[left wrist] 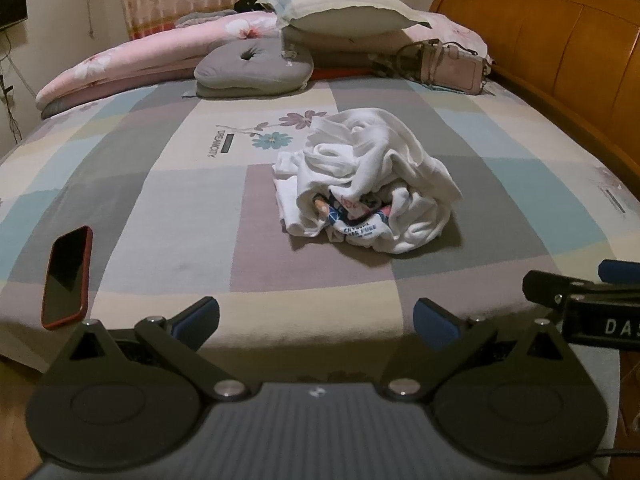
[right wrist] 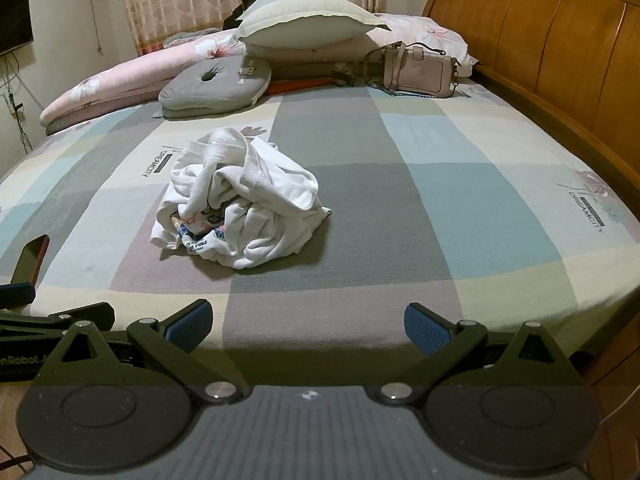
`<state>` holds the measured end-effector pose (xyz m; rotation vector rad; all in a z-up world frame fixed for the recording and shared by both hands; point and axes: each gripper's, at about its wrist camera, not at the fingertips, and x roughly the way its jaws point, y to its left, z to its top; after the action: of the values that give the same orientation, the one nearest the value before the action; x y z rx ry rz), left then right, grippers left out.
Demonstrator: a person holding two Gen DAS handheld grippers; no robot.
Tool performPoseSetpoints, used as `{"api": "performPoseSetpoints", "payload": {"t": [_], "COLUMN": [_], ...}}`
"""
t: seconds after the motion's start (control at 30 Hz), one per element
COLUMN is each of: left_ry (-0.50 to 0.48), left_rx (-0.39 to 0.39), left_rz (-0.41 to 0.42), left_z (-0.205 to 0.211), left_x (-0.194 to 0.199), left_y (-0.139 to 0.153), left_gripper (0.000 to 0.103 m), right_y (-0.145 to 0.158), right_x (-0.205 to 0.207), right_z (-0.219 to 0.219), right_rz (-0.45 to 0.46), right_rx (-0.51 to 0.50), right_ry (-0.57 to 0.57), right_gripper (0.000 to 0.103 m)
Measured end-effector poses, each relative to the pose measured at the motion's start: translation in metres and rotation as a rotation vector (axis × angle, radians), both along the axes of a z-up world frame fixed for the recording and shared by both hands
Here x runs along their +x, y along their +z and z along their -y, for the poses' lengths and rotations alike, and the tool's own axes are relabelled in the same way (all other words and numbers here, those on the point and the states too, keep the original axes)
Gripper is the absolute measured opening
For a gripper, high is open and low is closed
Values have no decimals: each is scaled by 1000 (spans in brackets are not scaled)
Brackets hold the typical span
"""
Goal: Fold clothes
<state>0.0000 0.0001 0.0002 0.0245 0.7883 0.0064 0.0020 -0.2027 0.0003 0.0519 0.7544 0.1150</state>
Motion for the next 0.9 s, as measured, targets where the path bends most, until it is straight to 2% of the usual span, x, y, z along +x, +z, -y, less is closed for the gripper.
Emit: {"api": "performPoseSetpoints", "payload": {"t": [0.9], "left_ry": [-23], "left_rx": [-26], "left_rz": [-10], "left_z": [-3], "left_x": [1], "left_y": [-3], "left_gripper": [102], "right_y": [1], "right_x": [-1], "right_z": [-2], "right_rz": [5], "right_rx": [1], "right_ry": [7], "right_gripper": [103]}}
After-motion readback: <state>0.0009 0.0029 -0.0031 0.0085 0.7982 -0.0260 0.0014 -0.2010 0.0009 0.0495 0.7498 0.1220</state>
